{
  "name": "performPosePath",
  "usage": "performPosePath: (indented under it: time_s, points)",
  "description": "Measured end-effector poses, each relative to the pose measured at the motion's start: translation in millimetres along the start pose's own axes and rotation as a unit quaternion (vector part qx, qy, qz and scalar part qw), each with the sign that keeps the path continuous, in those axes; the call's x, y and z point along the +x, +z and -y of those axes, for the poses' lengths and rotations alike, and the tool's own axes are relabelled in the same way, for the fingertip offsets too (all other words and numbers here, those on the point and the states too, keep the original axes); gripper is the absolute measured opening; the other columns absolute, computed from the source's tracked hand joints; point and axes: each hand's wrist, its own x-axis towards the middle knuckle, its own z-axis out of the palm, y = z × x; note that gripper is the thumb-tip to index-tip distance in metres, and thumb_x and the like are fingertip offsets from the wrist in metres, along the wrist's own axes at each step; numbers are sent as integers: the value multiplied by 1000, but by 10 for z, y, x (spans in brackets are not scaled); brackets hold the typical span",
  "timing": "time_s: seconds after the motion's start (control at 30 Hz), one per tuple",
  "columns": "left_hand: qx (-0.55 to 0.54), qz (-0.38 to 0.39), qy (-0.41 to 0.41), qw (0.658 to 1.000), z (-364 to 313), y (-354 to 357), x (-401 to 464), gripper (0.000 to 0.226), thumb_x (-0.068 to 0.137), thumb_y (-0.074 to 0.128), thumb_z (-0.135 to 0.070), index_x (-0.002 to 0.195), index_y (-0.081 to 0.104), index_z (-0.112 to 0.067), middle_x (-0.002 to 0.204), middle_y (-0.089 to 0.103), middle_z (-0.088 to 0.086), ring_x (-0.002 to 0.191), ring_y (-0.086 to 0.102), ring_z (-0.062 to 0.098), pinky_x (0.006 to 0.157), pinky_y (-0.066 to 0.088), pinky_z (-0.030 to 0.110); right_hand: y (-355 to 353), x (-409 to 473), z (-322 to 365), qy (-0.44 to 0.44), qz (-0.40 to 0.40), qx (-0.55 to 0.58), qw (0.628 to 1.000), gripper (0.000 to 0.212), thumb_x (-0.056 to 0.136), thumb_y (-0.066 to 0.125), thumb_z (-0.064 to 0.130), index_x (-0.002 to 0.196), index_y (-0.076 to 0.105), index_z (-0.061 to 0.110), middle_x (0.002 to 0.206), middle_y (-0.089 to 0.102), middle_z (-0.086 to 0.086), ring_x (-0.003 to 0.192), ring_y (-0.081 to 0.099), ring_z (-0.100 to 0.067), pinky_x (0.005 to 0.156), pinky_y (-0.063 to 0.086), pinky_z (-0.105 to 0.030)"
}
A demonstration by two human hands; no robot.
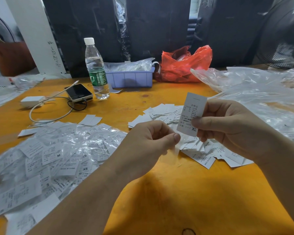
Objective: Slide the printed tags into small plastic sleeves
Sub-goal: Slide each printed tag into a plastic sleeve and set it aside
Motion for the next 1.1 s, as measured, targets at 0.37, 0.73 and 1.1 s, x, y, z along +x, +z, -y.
performPosePath:
  time_s: [0.37,0.73,1.1]
  points:
    - [-8,28,5,1000,-21,16,-8,15,92,63,-25,80,68,-18,67,67,-9,60,56,4,56,41,11,55,23,-61,-29,-50,-44,997,31,63,73,17,91,71,5,82,72,-12,58,55,-16,53,48,-23]
    - [-5,48,10,999,-16,11,-5,16,94,61,-25,82,68,-16,69,67,-8,62,56,5,57,42,12,99,8,-68,-68,-69,-90,991,29,68,70,16,95,69,4,81,74,-8,55,55,-10,51,48,-22]
    - [-11,55,-5,998,-15,11,-3,19,96,57,-26,83,69,-19,72,68,-7,65,57,8,62,42,23,98,1,-73,-105,-80,-141,981,25,72,69,19,93,67,5,83,75,1,60,62,-6,53,50,-22]
